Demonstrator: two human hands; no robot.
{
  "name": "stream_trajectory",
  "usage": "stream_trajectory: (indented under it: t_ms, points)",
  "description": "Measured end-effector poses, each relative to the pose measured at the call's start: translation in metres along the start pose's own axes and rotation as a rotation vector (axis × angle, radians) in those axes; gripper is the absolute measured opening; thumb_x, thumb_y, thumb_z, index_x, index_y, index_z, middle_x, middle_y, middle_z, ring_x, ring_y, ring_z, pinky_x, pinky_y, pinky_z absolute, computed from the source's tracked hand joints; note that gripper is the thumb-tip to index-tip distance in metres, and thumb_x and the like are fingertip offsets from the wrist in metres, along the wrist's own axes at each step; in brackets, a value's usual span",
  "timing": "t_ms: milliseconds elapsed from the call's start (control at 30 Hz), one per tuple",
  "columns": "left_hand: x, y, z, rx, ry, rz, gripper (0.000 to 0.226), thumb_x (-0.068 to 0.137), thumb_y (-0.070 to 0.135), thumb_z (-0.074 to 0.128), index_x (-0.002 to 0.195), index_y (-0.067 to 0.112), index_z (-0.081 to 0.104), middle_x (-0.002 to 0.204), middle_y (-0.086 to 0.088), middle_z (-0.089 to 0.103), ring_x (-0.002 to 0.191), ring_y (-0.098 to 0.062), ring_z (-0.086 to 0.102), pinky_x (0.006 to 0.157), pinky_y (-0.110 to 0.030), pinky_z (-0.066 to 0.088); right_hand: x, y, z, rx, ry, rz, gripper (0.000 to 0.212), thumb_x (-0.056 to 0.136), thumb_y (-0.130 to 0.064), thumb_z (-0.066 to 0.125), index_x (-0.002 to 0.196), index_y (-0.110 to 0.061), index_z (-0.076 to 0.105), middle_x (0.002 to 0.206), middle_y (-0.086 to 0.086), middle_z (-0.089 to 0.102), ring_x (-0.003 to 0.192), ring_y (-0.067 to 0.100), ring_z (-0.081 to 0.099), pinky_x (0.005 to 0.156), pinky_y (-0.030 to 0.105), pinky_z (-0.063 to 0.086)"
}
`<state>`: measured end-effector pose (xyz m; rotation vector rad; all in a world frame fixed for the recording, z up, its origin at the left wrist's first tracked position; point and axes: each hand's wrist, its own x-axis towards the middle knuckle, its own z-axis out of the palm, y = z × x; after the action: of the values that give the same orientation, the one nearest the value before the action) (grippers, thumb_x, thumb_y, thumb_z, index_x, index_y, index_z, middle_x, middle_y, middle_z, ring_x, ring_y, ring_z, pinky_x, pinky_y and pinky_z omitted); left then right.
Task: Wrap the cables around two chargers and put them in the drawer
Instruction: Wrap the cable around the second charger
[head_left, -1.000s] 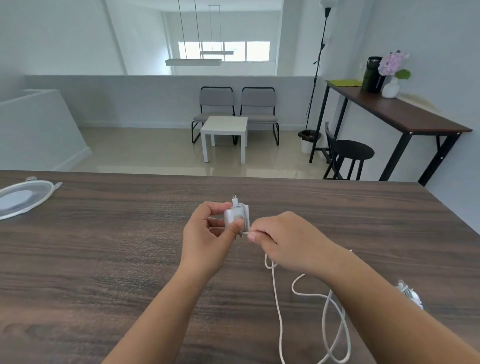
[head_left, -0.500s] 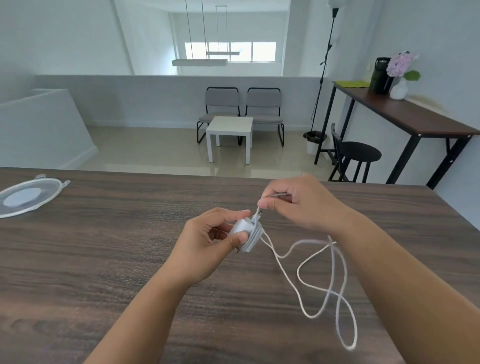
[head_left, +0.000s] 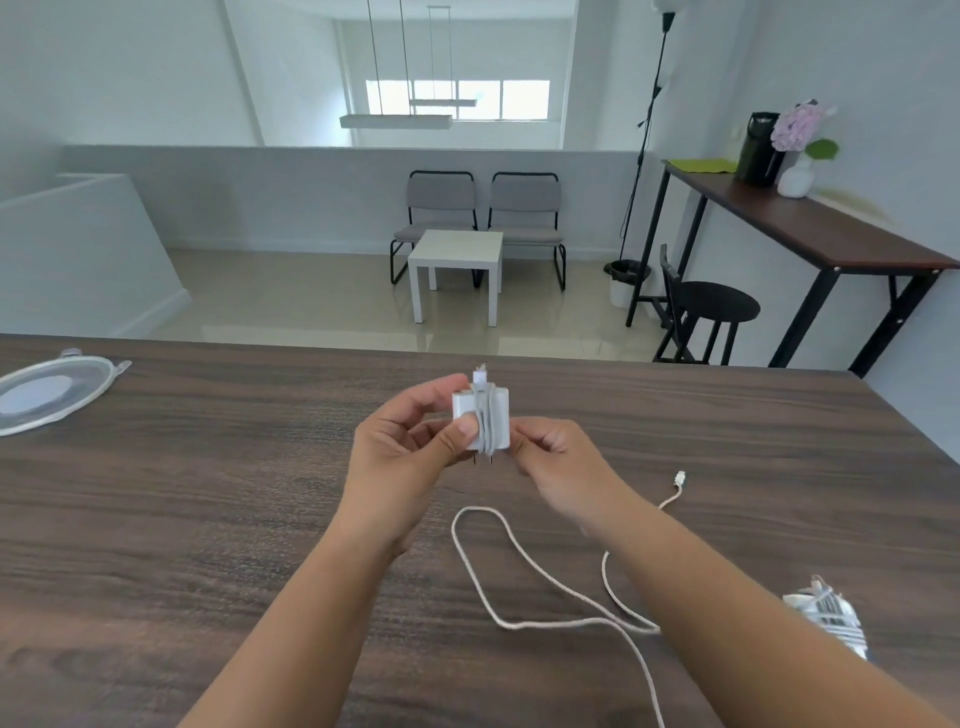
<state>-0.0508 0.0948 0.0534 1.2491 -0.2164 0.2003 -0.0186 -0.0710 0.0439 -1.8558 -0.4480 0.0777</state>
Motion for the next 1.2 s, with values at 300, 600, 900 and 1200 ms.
stream_trajectory:
  t_ms: [300, 600, 900, 1200]
  points:
    - [0.016, -0.007, 0.000, 0.039, 0.275, -0.021, 0.019, 0.086, 0.003, 0.070, 0.100, 0.017, 0.069, 0.101, -0.003, 0.070, 0.081, -0.017, 0.069, 0.065, -0.022, 0.056, -0.026, 0.002, 0.019, -0.514, 0.035, -0.191, 0.025, 0.100, -0.032, 0.043, 0.107, -0.025, 0.065, 0.055, -0.008, 0.050, 0.053, 0.012, 0.046, 0.057, 0.036, 0.046]
    - [0.012, -0.009, -0.001, 0.199, 0.263, 0.010, 0.018, 0.084, 0.010, 0.075, 0.096, 0.021, 0.068, 0.086, 0.013, 0.073, 0.071, -0.005, 0.068, 0.062, -0.021, 0.055, -0.026, -0.016, 0.008, -0.719, 0.016, -0.235, 0.030, 0.094, -0.039, 0.034, 0.080, -0.023, 0.055, 0.063, -0.007, 0.054, 0.062, 0.017, 0.052, 0.059, 0.038, 0.046]
    - [0.003, -0.011, 0.000, 0.375, 0.188, -0.008, 0.021, 0.080, 0.017, 0.080, 0.097, 0.026, 0.069, 0.095, 0.008, 0.073, 0.070, -0.010, 0.068, 0.066, -0.028, 0.056, -0.017, -0.033, -0.009, -0.886, -0.102, -0.274, 0.039, 0.091, -0.043, 0.028, 0.090, -0.023, 0.060, 0.074, -0.008, 0.057, 0.071, 0.018, 0.054, 0.066, 0.037, 0.048]
    - [-0.005, -0.009, 0.003, 0.463, 0.073, 0.002, 0.024, 0.079, 0.012, 0.081, 0.099, 0.023, 0.071, 0.081, 0.004, 0.073, 0.063, -0.004, 0.064, 0.055, -0.014, 0.046, 0.000, -0.058, -0.041, -0.890, -0.154, -0.284, 0.019, 0.093, -0.039, 0.053, 0.089, -0.027, 0.067, 0.074, -0.012, 0.064, 0.069, 0.008, 0.055, 0.066, 0.030, 0.047]
